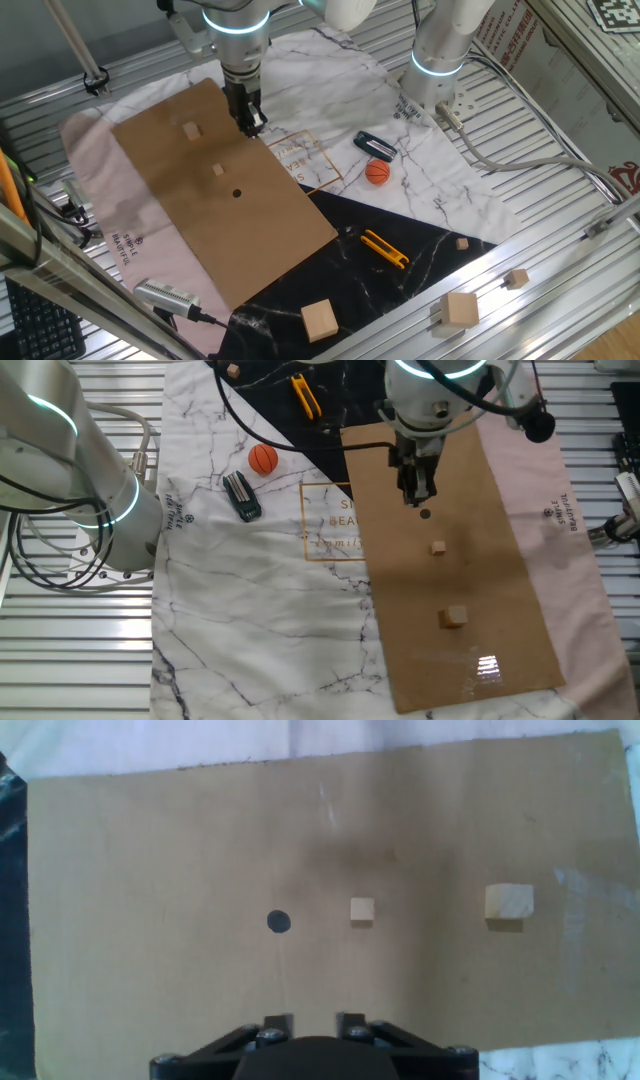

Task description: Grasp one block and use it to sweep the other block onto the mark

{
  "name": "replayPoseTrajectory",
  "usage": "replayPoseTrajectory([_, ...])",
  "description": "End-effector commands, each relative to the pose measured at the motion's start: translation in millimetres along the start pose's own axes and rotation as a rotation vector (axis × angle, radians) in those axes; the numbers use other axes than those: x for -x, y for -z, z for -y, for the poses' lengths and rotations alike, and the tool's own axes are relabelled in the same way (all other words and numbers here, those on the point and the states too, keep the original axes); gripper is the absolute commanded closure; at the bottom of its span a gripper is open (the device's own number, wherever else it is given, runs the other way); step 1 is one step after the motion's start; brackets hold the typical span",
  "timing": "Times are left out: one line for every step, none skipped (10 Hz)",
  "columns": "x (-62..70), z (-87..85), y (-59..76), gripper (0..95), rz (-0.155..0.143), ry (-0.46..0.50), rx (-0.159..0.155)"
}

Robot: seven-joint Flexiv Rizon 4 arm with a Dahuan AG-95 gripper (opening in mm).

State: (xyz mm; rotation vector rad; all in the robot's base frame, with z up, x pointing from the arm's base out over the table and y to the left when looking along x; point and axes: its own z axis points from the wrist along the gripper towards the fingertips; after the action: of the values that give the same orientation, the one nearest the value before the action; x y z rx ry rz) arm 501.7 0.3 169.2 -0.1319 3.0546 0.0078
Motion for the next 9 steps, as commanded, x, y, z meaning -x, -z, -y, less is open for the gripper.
replayPoseTrajectory([-1.6,0.2,1.0,95.0,0.001,0.000,0.000])
replayPoseTrajectory([-1.6,0.2,1.0,95.0,0.001,-0.001,0.000])
replayPoseTrajectory([-1.6,0.2,1.0,95.0,0.002,-0.001,0.000])
replayPoseTrajectory([-1.6,0.2,0.9,95.0,0.001,0.002,0.000])
replayPoseTrajectory([-1.6,0.1,0.9,95.0,0.001,0.005,0.001])
replayPoseTrajectory([-1.6,0.1,1.0,95.0,-0.001,0.004,0.003])
replayPoseTrajectory([-1.6,0.1,1.0,95.0,0.000,0.000,0.004])
replayPoseTrajectory([-1.7,0.0,1.1,95.0,0.001,-0.003,0.009])
replayPoseTrajectory([-1.7,0.0,1.1,95.0,0.002,-0.005,0.014])
